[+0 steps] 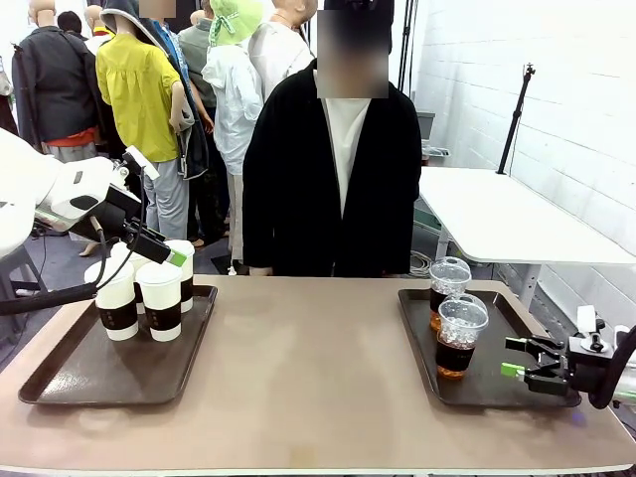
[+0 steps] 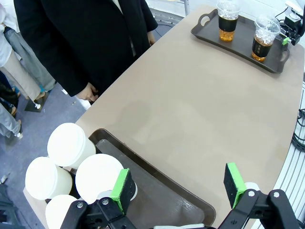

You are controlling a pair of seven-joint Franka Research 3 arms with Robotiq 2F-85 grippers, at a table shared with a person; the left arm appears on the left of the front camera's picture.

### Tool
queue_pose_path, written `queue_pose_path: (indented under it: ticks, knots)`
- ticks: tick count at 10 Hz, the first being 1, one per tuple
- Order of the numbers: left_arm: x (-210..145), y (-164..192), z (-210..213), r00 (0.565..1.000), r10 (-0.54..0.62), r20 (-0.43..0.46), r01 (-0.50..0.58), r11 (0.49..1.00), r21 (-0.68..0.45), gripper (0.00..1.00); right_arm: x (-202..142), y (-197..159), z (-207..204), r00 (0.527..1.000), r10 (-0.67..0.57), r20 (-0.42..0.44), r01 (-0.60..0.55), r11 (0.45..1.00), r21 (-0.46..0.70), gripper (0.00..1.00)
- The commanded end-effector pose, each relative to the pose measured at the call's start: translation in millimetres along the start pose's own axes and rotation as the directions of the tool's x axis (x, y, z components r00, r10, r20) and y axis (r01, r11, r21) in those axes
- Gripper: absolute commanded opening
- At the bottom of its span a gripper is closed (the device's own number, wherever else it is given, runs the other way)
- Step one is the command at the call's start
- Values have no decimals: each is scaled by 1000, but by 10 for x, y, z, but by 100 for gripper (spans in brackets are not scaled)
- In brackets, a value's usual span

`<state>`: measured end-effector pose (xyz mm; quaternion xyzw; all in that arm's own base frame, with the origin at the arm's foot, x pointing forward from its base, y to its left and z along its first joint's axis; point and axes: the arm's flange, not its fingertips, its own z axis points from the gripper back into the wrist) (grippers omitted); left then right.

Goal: Distribute the coffee onto the tray.
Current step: Pick up another iced Americano from the middle of the table and place it on the right Handle tray.

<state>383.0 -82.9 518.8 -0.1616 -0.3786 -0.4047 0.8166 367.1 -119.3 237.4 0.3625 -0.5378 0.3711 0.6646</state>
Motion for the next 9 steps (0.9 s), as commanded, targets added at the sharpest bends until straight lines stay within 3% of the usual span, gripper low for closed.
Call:
queue_pose_path:
  ticks: [1,9]
  knots:
    - [-26,46,-20,1000,-11,9,12,1000,-16,100,-23,-3,22,1000,-5,-1,5,1000,-5,100]
    - [-26,46,-20,1000,-11,9,12,1000,-16,100,-23,-3,22,1000,-5,-1,5,1000,-5,100]
